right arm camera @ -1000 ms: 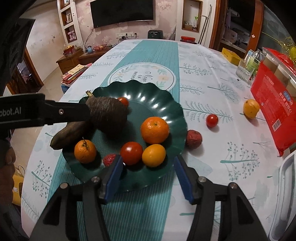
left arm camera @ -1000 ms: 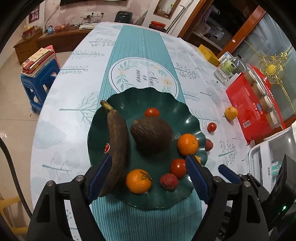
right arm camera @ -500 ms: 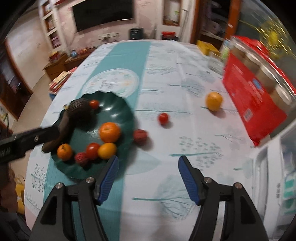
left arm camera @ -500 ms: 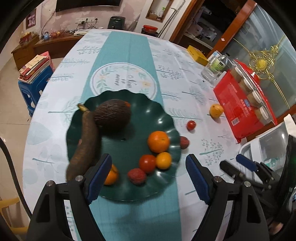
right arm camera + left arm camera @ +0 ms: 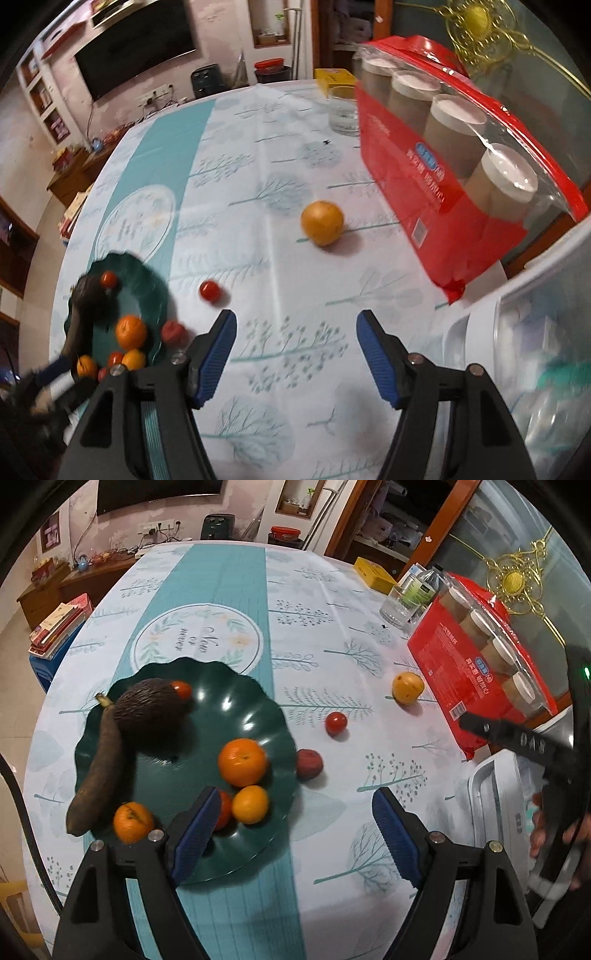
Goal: Organize fruits
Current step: 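Move the left tool toward the cherry tomato while the right tool moves to the large orange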
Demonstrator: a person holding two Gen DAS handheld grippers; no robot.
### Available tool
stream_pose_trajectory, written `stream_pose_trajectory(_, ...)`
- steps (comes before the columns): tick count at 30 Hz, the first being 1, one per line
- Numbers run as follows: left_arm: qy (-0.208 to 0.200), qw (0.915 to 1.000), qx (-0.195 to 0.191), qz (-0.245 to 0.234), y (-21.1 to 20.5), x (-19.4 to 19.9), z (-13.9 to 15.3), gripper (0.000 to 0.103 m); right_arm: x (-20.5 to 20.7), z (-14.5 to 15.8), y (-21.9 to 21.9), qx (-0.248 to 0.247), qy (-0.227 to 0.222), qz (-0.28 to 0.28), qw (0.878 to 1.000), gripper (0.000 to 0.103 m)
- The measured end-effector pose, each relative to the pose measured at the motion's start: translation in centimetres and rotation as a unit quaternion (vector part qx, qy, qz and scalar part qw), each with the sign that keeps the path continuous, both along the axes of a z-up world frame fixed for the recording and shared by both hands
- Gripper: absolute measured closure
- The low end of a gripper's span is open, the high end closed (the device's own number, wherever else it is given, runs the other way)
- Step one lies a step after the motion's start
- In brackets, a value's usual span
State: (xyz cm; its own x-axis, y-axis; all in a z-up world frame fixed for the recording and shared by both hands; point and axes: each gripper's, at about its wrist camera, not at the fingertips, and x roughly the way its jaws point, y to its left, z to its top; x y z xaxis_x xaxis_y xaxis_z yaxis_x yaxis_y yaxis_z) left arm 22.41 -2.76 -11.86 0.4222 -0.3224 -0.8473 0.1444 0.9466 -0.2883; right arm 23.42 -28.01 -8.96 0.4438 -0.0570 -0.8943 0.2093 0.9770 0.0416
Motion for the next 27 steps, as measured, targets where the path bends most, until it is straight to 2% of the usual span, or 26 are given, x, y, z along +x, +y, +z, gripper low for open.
stream_pose_trajectory(9,-0.014,0.9996,0.023,0.006,-4.0,2.2,-0.5,0.020,4.9,-2.3,-2.8,0.026,0.016,0.003,1.000,0.035)
stream_pose_trajectory(21,-0.026,0.9977,0.063,-0.008,-8.9,5.6,-2.7,0.020,9.9,-7.5,-5.1,0.058,0.039,-0.015,0.997,0.035)
stream_pose_trajectory(27,-0.016,0.9980,0.061,0.007,-9.6,7.3,-4.4,0.020,11.1,-9.3,-5.4,0.067,0.057,-0.016,0.996,0.035)
